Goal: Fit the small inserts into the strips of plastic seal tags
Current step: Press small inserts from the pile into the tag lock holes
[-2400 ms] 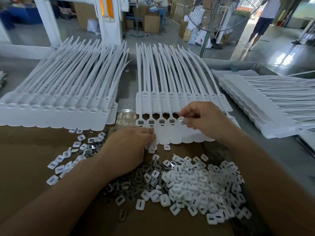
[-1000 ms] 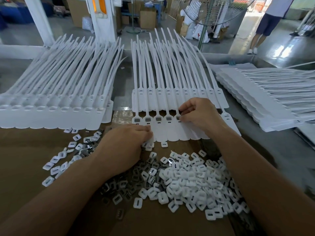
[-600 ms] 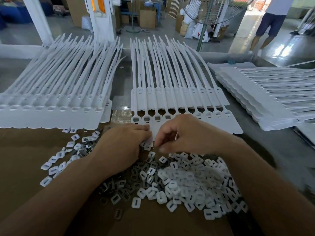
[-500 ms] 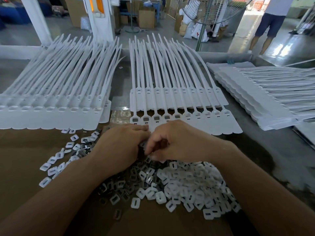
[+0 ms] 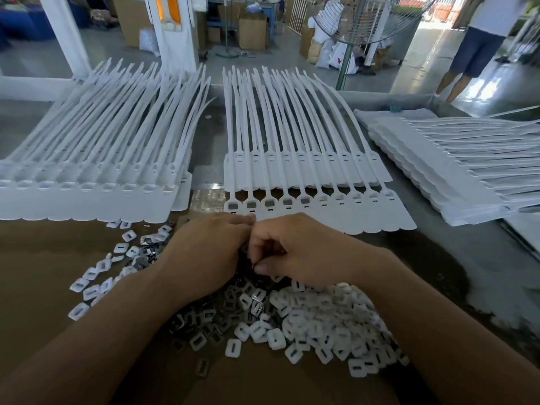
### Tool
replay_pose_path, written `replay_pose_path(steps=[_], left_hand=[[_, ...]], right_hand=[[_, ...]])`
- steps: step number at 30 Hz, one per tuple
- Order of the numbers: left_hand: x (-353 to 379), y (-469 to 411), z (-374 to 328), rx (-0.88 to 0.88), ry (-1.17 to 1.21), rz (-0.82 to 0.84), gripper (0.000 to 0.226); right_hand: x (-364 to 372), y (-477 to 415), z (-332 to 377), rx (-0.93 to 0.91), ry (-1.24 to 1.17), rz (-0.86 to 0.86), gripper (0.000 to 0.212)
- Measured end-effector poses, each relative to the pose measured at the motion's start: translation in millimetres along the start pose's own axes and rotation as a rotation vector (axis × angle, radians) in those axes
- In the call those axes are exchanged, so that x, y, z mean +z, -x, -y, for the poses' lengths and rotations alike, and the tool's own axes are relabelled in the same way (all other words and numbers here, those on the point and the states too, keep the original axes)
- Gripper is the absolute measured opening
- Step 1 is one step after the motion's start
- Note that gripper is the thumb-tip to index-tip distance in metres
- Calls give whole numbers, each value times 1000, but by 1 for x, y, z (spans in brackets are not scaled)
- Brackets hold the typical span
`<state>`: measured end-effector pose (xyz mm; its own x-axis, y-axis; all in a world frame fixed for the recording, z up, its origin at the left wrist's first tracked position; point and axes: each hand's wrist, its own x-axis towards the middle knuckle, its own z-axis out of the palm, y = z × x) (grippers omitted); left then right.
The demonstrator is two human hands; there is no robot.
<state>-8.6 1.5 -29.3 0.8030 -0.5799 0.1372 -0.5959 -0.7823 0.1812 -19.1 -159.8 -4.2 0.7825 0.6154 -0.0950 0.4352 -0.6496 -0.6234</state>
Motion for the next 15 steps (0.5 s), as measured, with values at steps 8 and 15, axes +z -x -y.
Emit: replay_pose_path(steps=[8,15], left_hand=[[2,1,1,-15,-39,18,54],[4,0,1,-33,-49,6,58]], right_hand=[[-9,3,-9,48,-120,-140,19],[-34,9,-40,216,-152,-496,22]])
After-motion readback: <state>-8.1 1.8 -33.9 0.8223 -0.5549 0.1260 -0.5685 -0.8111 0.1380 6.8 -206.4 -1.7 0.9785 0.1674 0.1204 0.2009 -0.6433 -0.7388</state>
